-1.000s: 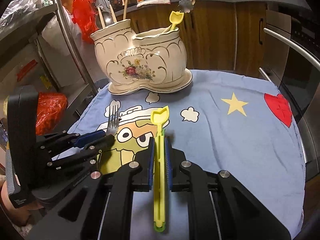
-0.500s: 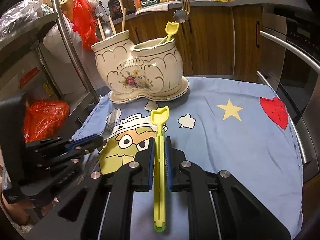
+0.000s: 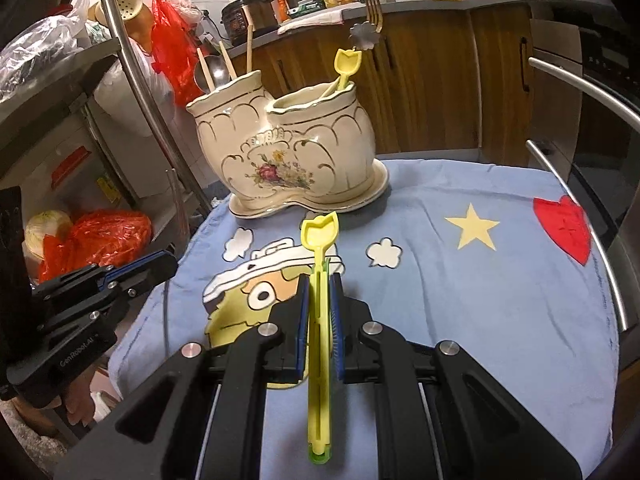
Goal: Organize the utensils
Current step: 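Lift the silver fork and yellow utensil and carry both over the ceramic holder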
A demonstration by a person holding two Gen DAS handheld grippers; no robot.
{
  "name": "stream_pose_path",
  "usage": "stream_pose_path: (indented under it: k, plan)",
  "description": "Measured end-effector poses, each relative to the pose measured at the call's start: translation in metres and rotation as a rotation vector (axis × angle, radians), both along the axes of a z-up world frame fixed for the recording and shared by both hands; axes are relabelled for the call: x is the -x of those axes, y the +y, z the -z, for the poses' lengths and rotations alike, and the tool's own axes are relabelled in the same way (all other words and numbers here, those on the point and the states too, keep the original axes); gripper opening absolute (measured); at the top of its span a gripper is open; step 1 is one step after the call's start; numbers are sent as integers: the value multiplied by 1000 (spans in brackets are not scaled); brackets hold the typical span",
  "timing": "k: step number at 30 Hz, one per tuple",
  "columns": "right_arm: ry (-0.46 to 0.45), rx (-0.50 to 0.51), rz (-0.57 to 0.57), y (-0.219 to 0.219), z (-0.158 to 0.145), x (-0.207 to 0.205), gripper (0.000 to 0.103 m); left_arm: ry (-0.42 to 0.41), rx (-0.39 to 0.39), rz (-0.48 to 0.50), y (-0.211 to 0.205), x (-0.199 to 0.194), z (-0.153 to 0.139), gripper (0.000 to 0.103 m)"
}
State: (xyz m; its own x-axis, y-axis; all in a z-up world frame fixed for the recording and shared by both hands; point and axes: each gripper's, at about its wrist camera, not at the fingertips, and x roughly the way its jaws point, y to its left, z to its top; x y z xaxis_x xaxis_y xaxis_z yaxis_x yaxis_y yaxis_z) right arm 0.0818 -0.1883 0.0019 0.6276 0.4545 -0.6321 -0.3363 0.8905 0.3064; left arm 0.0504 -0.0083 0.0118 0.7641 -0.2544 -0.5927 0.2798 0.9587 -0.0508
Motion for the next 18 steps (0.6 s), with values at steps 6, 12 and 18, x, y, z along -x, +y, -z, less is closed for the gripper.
stream_pose_path:
  k: [6,12,18]
  plan:
    - [-17,-15,-20,4,-3,-8,10,-46,34,31,2,0,-11,6]
    - [-71,-56,-15,2,-19,-17,10,-106,60,45,9,-3,-30,0]
    - [-131,-54,-10,5,-33,-22,10,-121,53,47,11,-13,-33,0]
